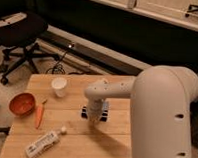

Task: Push the eraser across the table

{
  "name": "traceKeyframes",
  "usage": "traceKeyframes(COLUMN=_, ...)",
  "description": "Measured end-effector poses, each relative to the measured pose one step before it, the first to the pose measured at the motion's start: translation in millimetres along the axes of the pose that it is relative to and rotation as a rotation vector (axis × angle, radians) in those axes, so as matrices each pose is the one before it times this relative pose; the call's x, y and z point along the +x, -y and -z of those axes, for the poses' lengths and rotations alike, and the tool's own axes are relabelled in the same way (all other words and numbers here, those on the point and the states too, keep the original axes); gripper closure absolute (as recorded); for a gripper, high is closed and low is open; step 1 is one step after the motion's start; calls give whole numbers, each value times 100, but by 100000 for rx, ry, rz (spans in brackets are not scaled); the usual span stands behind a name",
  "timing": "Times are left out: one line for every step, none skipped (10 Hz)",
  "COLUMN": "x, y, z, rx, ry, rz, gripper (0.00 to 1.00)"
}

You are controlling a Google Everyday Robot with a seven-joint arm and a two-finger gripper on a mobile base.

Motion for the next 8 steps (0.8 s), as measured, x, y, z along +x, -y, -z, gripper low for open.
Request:
traceKeyframes(x=-1446, y=390, z=172, rx=3092, ry=613, rz=508, gripper=100)
traceKeyframes(x=-984, y=292, z=139, rx=2290, ry=226, rz=255, gripper=100)
traceKeyframes(x=-1191, y=403, z=209, rx=2474, ry=212, rz=133, gripper=100)
traceKeyframes(x=-897, y=244, z=92, rx=1794, ry=-346, rz=508, gripper=100)
traceKeyframes(x=-894, y=168, z=54, rx=1450, ry=-543, rz=940, gripper=100)
traceKeyframes(x=-994, y=173, z=76, rx=1156, ry=-537, rz=1080, gripper=100)
traceKeyframes(x=-729, y=231, z=21, rx=804, ry=-495, rz=779, gripper=100)
traceKeyframes(x=-585, y=274, z=49, rx=555, ry=-236, rz=409, gripper=100)
